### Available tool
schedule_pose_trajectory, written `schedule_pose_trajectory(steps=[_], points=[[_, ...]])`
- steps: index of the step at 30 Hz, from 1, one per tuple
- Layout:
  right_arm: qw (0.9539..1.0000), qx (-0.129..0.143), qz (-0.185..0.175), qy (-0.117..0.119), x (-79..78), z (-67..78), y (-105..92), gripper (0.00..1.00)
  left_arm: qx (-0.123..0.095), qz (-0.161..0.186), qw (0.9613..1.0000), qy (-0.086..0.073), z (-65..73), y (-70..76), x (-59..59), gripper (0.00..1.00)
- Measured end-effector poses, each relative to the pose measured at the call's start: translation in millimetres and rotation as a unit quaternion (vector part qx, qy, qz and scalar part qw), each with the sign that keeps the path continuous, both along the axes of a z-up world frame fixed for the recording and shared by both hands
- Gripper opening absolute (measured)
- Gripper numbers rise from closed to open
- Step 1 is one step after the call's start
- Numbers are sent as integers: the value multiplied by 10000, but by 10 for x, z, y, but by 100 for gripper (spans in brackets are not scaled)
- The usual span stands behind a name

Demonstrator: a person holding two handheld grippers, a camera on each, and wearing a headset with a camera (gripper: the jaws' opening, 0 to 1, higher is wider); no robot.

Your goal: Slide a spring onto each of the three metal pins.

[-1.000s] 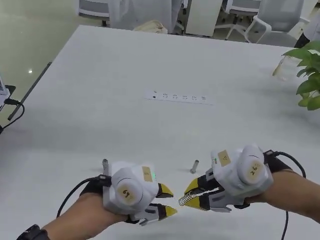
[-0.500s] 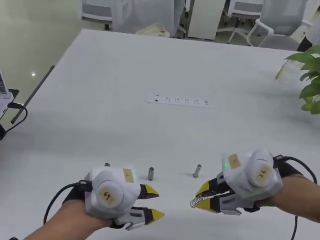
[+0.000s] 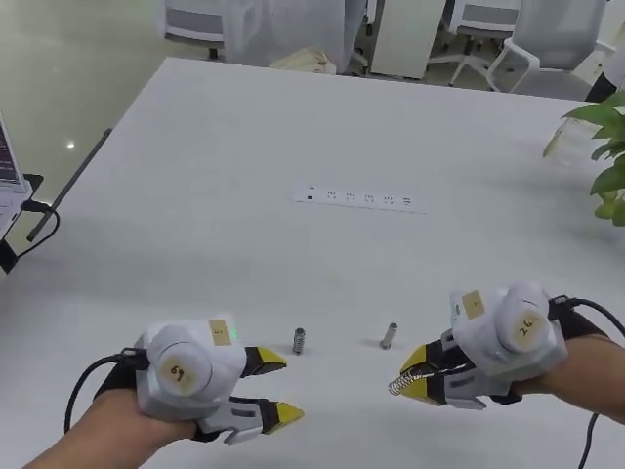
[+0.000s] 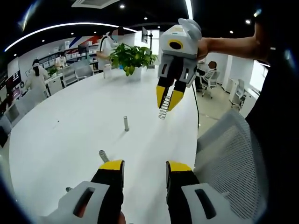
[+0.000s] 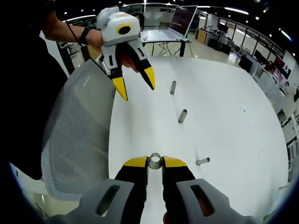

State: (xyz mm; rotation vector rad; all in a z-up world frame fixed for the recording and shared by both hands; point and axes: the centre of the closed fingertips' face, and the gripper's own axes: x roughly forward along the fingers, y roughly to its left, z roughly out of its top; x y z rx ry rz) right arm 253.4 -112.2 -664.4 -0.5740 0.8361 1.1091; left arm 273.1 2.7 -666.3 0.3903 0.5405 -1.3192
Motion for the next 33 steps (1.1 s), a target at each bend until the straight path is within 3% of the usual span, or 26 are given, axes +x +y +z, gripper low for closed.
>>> schedule_pose_trajectory(steps=[17, 33], points=[[9996, -101, -270, 29, 261, -85, -222, 9, -34, 647, 9979, 59, 21, 405, 110, 39], [9987, -216, -461, 40, 461, -175, -362, 9, -64, 1043, 9945, 36, 69, 672, 183, 48]])
